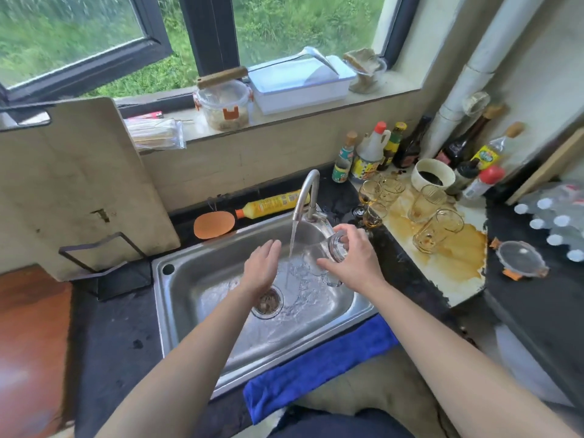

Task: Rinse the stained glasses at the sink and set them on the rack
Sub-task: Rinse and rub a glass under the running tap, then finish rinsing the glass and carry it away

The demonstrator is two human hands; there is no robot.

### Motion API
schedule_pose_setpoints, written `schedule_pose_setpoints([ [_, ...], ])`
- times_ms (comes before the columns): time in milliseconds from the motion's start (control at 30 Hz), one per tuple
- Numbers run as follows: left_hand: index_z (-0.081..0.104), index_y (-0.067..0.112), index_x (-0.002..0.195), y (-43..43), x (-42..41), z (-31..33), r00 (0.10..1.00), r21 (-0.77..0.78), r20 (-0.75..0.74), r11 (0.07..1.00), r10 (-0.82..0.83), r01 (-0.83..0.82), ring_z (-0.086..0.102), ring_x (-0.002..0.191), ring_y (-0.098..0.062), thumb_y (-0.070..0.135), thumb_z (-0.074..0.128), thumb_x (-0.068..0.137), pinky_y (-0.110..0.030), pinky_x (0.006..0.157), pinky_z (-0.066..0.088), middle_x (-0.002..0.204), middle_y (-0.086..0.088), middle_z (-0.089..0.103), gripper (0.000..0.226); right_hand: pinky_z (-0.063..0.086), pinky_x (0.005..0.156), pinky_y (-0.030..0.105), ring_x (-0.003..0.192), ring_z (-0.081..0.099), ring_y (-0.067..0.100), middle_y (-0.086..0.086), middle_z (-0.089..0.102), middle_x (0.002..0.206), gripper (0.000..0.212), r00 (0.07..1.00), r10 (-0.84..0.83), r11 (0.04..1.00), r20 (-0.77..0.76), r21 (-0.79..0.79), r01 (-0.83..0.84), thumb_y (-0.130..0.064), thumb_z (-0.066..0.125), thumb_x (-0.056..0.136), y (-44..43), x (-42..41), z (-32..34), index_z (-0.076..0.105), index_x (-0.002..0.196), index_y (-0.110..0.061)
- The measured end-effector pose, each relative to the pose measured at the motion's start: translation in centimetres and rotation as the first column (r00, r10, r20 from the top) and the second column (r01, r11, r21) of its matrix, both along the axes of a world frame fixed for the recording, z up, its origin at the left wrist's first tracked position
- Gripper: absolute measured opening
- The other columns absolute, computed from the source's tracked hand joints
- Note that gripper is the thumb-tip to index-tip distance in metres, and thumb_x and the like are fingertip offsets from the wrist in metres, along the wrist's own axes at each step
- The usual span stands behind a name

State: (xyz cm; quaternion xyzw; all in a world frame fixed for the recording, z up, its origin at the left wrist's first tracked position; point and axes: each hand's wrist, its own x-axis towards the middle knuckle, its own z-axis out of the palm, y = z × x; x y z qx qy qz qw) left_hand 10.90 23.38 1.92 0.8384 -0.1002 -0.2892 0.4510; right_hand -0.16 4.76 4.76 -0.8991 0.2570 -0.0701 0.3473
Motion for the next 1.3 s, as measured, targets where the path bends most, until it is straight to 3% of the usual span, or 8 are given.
schedule_pose_setpoints([
  [133, 0.020, 0.025, 0.160, -0.8, -1.9, 0.6, 0.936, 0.351, 0.281, 0.931, -0.211, 0.104, 0.004, 0.156, -0.030, 0.056, 0.024, 0.104, -0.055, 0.123, 0.011, 0.168, -0.012, 0.010, 0.064, 0.044, 0.090, 0.027, 0.107, 0.053, 0.011, -0.006, 0.043, 0.120, 0.070, 0.997, -0.042, 0.999, 0.071, 0.008, 0.041, -0.038, 0.088, 0.073, -0.7, -3.1, 1.2, 0.047, 0.130, -0.030],
  [367, 0.016, 0.025, 0.161, -8.2, -11.2, 2.7, 0.798, 0.416, 0.406, 0.868, -0.444, 0.272, 0.002, 0.155, -0.030, 0.055, 0.029, 0.104, -0.054, 0.123, 0.010, 0.169, -0.012, 0.005, 0.065, 0.049, 0.097, 0.037, 0.114, 0.056, 0.015, -0.003, 0.046, 0.127, 0.071, 0.958, -0.227, 0.974, 0.176, 0.038, 0.224, -0.038, 0.088, 0.074, -6.1, -16.9, 3.0, 0.047, 0.132, -0.031],
  [600, 0.014, 0.026, 0.161, -21.5, -32.5, 3.3, 0.597, 0.418, 0.423, 0.731, -0.682, 0.539, 0.003, 0.155, -0.029, 0.054, 0.030, 0.104, -0.052, 0.123, 0.010, 0.169, -0.010, 0.005, 0.065, 0.044, 0.086, 0.027, 0.110, 0.055, 0.009, -0.010, 0.044, 0.125, 0.074, 0.797, -0.574, 0.817, 0.189, 0.063, 0.573, -0.037, 0.088, 0.073, -11.9, -43.7, 2.1, 0.049, 0.135, -0.036],
  [733, 0.013, 0.026, 0.161, -29.5, -46.7, 3.5, 0.426, 0.397, 0.406, 0.577, -0.808, 0.714, 0.002, 0.155, -0.028, 0.053, 0.032, 0.105, -0.050, 0.124, 0.010, 0.169, -0.010, 0.004, 0.065, 0.043, 0.087, 0.025, 0.110, 0.053, 0.002, -0.014, 0.045, 0.127, 0.081, 0.620, -0.759, 0.639, 0.197, 0.046, 0.768, -0.038, 0.089, 0.071, -13.7, -59.4, 2.0, 0.046, 0.140, -0.037],
  [833, 0.013, 0.025, 0.161, -34.3, -56.6, 3.9, 0.283, 0.406, 0.396, 0.443, -0.874, 0.799, 0.002, 0.155, -0.028, 0.051, 0.033, 0.105, -0.050, 0.124, 0.012, 0.169, -0.010, 0.003, 0.065, 0.046, 0.090, 0.026, 0.105, 0.052, -0.001, -0.016, 0.049, 0.126, 0.081, 0.409, -0.888, 0.433, 0.210, 0.081, 0.898, -0.036, 0.090, 0.069, -14.0, -69.6, 2.3, 0.048, 0.138, -0.037],
  [1067, 0.006, 0.025, 0.161, -42.8, -73.0, 4.3, -0.175, 0.487, 0.499, 0.108, -0.849, 0.867, 0.000, 0.155, -0.031, 0.054, 0.028, 0.104, -0.047, 0.124, 0.008, 0.168, -0.011, -0.009, 0.068, 0.043, 0.084, 0.025, 0.104, 0.055, 0.005, -0.012, 0.048, 0.123, 0.073, -0.032, -0.972, 0.002, 0.231, 0.145, 0.989, -0.031, 0.090, 0.070, -16.4, -84.4, 1.8, 0.052, 0.132, -0.034],
  [1200, 0.002, 0.025, 0.161, -48.9, -79.8, 2.7, -0.327, 0.495, 0.483, -0.054, -0.812, 0.867, 0.017, 0.152, -0.036, 0.056, 0.030, 0.104, -0.048, 0.122, 0.019, 0.168, -0.011, -0.015, 0.071, 0.043, 0.085, 0.023, 0.104, 0.054, 0.005, -0.010, 0.048, 0.122, 0.074, -0.174, -0.955, -0.145, 0.241, 0.134, 0.980, -0.029, 0.091, 0.068, -18.9, -89.9, 0.8, 0.052, 0.131, -0.033],
  [1300, 0.000, 0.024, 0.161, -53.6, -84.7, 1.7, -0.427, 0.518, 0.452, -0.160, -0.783, 0.840, 0.011, 0.153, -0.036, 0.056, 0.028, 0.104, -0.049, 0.123, 0.020, 0.166, -0.012, -0.020, 0.072, 0.044, 0.088, 0.025, 0.106, 0.055, 0.007, -0.010, 0.048, 0.122, 0.073, -0.250, -0.943, -0.231, 0.219, 0.108, 0.967, -0.029, 0.090, 0.069, -21.3, -93.8, 0.9, 0.051, 0.131, -0.035],
])
